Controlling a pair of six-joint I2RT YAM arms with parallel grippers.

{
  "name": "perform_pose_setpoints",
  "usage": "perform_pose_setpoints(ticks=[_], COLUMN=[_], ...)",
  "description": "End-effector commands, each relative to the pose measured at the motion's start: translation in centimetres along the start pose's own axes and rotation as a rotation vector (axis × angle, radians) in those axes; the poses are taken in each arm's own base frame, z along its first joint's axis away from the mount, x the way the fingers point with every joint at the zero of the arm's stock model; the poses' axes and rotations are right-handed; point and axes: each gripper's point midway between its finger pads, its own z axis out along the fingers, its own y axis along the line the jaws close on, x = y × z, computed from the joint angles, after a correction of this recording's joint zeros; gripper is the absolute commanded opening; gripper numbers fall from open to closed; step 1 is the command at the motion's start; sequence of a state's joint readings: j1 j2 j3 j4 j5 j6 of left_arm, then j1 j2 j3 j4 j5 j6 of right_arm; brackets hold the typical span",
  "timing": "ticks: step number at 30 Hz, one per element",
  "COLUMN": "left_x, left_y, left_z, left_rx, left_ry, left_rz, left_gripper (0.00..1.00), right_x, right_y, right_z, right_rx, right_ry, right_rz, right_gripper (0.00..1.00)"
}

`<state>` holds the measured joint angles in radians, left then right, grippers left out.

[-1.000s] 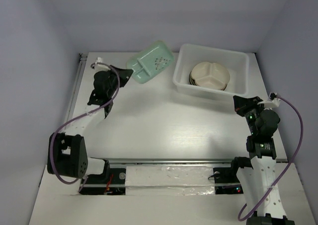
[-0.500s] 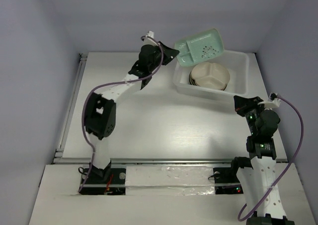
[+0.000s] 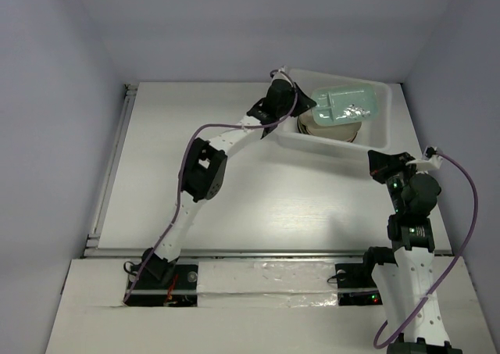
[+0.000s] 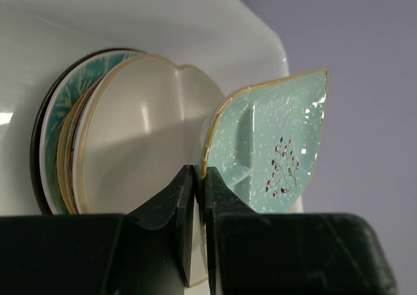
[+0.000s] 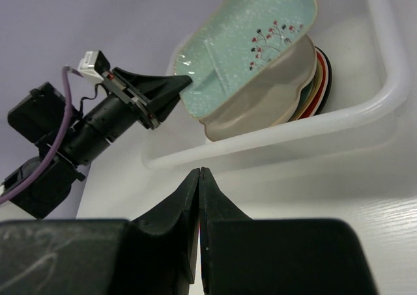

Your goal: Place the plates into the plastic bin on the countertop

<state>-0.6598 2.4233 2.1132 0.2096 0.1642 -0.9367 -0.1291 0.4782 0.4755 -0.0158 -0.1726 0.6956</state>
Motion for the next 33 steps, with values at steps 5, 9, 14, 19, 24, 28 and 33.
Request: perform_pose_setpoints(ticks=[5, 9, 14, 19, 24, 28, 33], left_x=[-4.0, -3.4, -2.3, -1.9, -2.6, -3.7, -7.4], left_y=[-6.3, -5.1, -4.4, -3.6, -4.5, -5.8, -11.9], left_z=[-0.7, -0.3, -0.2, -0.9, -2.0, -3.0, -7.1], left_rx=[0.162, 0.137, 0.110, 0.080, 0.071, 0.076, 0.186], left_ry=[-0.108, -0.098, -0.075, -0.065, -0.069, -0.087, -0.186], left_rz=[0.015, 0.024, 0.032, 0.082, 0.125, 0.178, 0.290], left_gripper=[0.00, 0.00, 0.00, 0.37, 0.58, 0.68, 0.74], right_x=[-1.0, -1.1, -1.1, -1.0, -1.2, -1.2, -1.2], right_y=[1.1, 1.1, 1.0, 0.9, 0.9, 0.8, 0.6], right_z=[0.0, 0.0, 0.1, 0.1, 0.1, 0.1, 0.1], right_rx=[-0.041, -0.041, -0.036, -0.031, -0.031, -0.025, -0.013], right_ry=[-0.034, -0.036, -0.037, -0.037, -0.041, -0.044, -0.047], right_rz=[-0.022, -0.024, -0.023, -0.023, -0.025, -0.026, -0.028], right_gripper=[0.07, 0.07, 0.07, 0.07, 0.07, 0.07, 0.07])
